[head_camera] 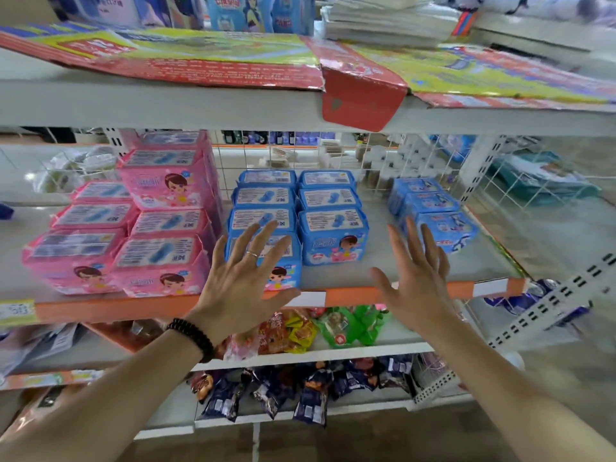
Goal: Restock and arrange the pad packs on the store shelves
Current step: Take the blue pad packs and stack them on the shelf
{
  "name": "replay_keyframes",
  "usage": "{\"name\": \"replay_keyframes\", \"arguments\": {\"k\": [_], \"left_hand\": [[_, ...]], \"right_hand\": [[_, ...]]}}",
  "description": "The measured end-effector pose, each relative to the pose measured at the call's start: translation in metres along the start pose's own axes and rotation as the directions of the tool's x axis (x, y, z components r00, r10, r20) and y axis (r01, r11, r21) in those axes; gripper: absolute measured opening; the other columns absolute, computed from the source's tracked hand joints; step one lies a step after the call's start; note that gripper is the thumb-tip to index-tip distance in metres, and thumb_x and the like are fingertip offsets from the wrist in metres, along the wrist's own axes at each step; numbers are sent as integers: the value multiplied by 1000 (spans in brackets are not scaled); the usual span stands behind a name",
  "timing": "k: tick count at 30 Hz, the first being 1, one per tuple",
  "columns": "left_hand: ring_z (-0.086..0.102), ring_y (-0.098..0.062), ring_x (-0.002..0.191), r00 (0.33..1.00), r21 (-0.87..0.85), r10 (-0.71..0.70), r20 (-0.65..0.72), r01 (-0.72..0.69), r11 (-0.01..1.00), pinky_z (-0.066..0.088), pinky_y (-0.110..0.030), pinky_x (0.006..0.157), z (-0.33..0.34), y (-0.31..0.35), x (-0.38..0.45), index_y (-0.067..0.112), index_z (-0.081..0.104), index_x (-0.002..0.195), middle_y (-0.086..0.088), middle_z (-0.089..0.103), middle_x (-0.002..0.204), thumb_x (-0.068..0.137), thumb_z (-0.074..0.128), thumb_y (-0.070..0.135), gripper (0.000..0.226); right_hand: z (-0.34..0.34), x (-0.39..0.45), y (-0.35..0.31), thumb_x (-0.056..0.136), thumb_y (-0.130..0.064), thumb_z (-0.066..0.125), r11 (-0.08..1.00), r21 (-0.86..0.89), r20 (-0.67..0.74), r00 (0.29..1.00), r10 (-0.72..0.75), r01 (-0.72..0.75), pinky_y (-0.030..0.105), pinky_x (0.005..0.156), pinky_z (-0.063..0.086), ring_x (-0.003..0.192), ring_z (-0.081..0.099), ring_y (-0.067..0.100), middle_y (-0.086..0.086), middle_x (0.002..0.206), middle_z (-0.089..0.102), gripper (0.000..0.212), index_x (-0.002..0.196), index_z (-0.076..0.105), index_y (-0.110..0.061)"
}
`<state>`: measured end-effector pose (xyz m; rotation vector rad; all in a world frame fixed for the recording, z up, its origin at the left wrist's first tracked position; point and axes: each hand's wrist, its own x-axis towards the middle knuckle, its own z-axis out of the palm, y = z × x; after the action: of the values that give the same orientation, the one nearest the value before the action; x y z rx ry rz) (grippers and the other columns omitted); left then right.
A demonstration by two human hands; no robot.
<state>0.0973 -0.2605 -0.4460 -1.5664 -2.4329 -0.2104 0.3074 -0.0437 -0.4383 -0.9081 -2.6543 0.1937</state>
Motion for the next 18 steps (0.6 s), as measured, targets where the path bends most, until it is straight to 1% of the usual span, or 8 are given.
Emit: {"name": "replay_keyframes", "arguments": {"k": [4,7,8,10,12,15,16,18], "left_hand": [[16,-31,153,999,21,-38,5,38,999,19,-68,116,-13,9,-2,32,21,157,0,7,169,87,28,80,85],[21,-32,152,998,32,-57,-26,58,998,25,-67,114,-26,20,-3,31,25,155,0,11,168,89,32,77,81],[22,-32,151,997,23,-72,-41,73,997,27,-66,114,-31,25,-4,31,27,154,0,13,167,89,34,76,79],[26,-31,150,991,-17,-105,-85,104,994,31,-65,112,-39,39,-6,29,30,153,1,17,166,90,39,72,76],[29,-30,148,985,-38,-130,-115,127,991,34,-64,110,-45,56,-9,25,35,152,0,21,165,90,41,70,76],[35,-31,145,976,-9,-131,-172,131,991,38,-64,107,-55,82,-11,18,43,147,-4,28,163,90,42,69,77],[35,-31,144,972,3,-132,-192,135,991,38,-65,106,-60,89,-10,17,44,146,-4,29,163,90,44,68,76],[35,-31,145,962,8,-148,-229,154,988,38,-65,106,-72,102,-12,19,45,146,-3,28,163,89,47,67,74]], "right_hand": [[-14,5,2,90,-68,24,999,7,-4,999,-50,50,51,121,-2,152,-19,19,-7,164,-22,80,158,-2,-34],[-26,10,5,96,-59,39,989,59,-17,991,-134,135,54,122,6,153,-11,18,-6,166,-16,76,158,2,-36],[-30,11,7,98,-53,46,982,78,-9,985,-173,173,55,122,9,151,-12,14,-7,165,-16,76,158,2,-37],[-39,12,11,98,-46,52,965,102,19,970,-244,241,56,122,9,145,-20,6,-9,164,-22,79,158,1,-40],[-50,10,10,98,-52,48,946,118,14,952,-305,302,56,122,6,146,-21,8,-11,163,-24,77,157,0,-42],[-66,11,7,93,-68,24,925,127,3,933,-361,358,51,123,3,151,-22,15,-15,161,-28,73,156,-5,-44],[-71,12,7,93,-69,23,916,134,-19,925,-378,377,50,123,3,151,-21,16,-15,161,-28,74,156,-4,-43],[-81,14,7,96,-63,36,898,154,-56,911,-408,411,49,123,3,152,-19,17,-16,161,-27,75,157,-2,-42]]}}
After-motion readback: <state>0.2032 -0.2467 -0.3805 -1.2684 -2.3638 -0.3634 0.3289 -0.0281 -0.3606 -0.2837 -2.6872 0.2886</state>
